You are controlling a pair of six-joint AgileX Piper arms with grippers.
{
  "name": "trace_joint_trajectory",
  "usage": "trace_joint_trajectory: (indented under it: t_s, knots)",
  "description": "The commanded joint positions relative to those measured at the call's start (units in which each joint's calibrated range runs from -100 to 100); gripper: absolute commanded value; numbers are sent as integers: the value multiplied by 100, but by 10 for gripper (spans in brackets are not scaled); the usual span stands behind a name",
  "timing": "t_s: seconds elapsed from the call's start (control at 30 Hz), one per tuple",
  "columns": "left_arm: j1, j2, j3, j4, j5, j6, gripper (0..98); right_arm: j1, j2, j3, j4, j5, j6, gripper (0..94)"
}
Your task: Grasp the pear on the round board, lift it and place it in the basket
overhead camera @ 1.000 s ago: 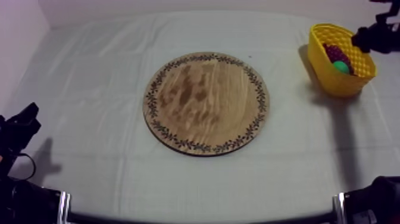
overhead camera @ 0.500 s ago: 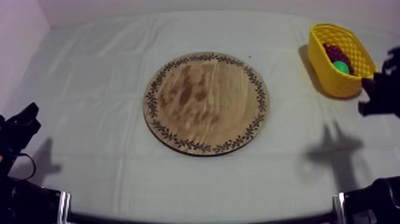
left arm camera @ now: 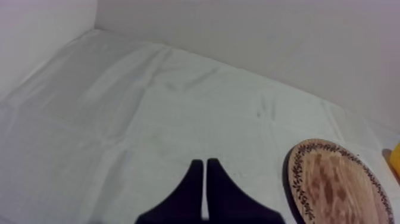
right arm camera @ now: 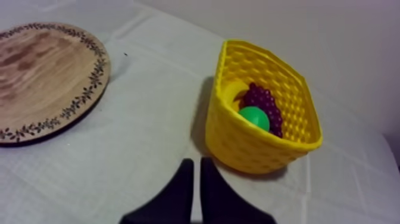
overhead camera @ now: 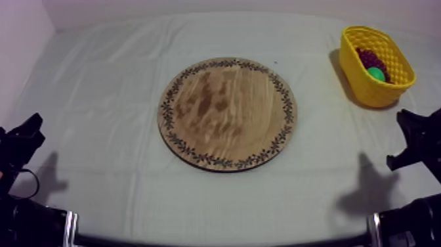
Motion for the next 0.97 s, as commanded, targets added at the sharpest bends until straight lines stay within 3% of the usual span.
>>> trace_joint_trajectory:
  t_s: [0.0,0.13,0.33,0.57,0.93]
  knots:
    - [1,0,0,-2,-1,-1,1,-26,-165,-11,24,224,-327,6]
    - [1,0,0,-1,-1,-1,1,-63,-326,51,65,140,-569,5]
    - [1,0,0,-1,-1,-1,1,-62,-370,70,206,193,-394,108]
    - [1,0,0,-2,-1,-1,1,-60,-376,72,238,229,-591,19]
    - [1,0,0,-2,-1,-1,1,-59,-376,72,240,232,-692,4]
